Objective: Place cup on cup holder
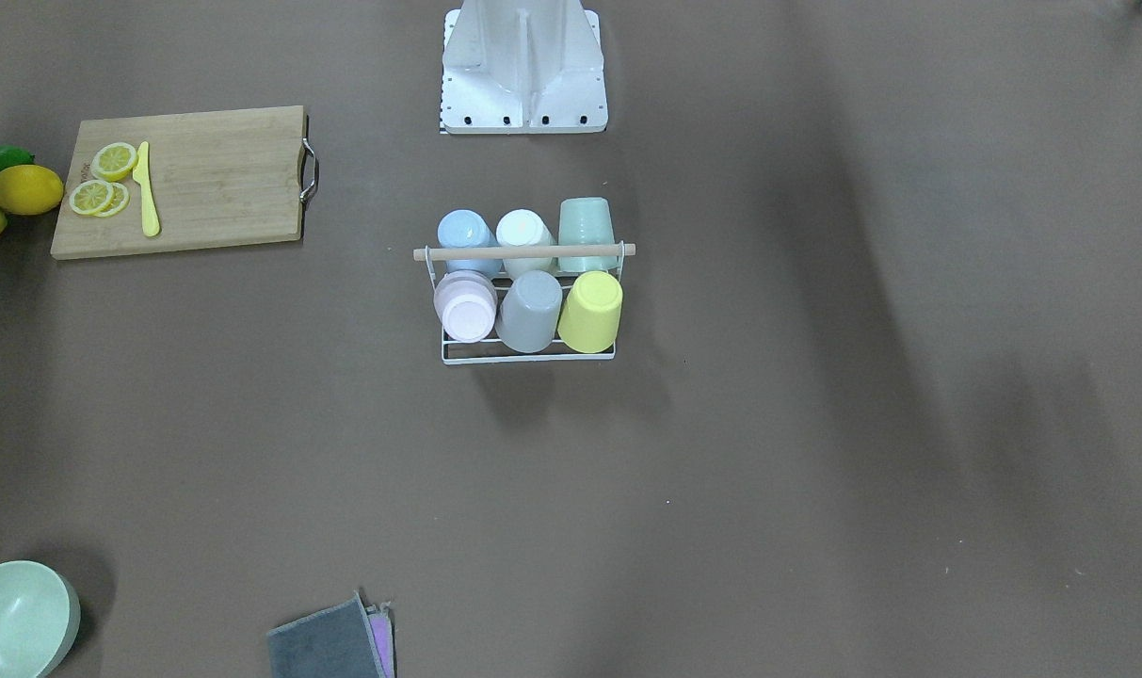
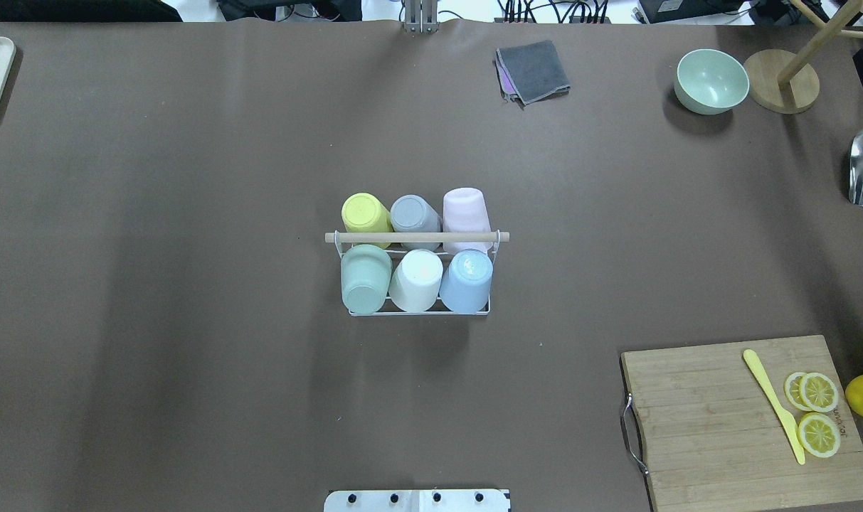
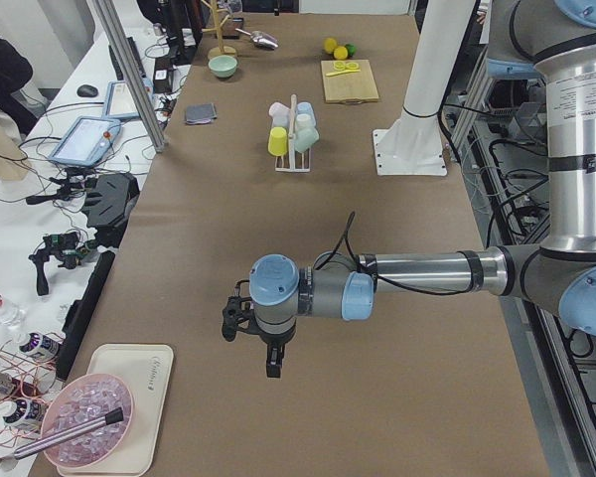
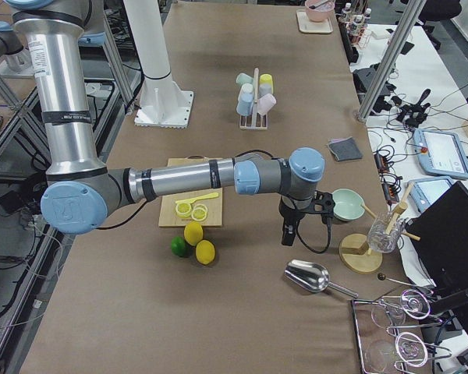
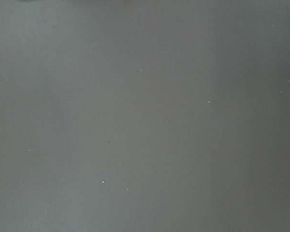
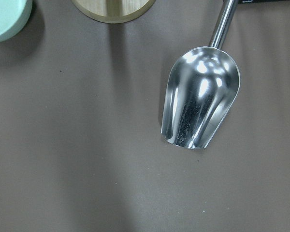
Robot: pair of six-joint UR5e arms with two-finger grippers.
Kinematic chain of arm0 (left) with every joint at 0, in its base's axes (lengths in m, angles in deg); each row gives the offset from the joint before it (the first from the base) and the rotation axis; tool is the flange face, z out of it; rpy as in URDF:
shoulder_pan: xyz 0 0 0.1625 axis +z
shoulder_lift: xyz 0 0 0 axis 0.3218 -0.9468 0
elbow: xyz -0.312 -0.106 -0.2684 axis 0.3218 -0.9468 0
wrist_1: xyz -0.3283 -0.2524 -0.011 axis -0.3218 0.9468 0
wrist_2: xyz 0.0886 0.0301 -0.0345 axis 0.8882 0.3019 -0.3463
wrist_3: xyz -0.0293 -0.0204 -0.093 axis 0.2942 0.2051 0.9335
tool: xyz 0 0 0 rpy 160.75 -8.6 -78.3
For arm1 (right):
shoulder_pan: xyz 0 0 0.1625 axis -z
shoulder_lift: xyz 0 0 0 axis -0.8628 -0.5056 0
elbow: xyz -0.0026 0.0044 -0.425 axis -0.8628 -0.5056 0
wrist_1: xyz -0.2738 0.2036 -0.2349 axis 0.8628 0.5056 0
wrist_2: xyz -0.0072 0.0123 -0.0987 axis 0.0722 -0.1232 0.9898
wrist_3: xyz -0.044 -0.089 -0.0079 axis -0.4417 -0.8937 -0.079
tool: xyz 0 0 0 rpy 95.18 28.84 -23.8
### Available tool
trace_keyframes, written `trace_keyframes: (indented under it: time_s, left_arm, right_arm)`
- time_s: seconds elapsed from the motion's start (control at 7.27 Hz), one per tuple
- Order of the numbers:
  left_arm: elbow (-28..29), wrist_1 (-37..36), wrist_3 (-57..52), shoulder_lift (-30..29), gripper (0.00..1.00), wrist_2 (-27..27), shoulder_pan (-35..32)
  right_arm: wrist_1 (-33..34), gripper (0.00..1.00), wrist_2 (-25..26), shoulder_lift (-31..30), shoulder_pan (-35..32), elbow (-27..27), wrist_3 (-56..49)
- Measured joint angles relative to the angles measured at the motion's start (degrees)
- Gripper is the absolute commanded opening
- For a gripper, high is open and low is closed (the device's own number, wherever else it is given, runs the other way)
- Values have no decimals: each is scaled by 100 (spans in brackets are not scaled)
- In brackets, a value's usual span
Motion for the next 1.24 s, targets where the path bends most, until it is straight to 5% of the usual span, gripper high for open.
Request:
trace_keyframes:
  time_s: [1.24]
  left_arm:
    - [-152, 13, 357, 131, 97, -254, 16]
  right_arm:
    - [0, 99, -2, -12, 0, 16, 1]
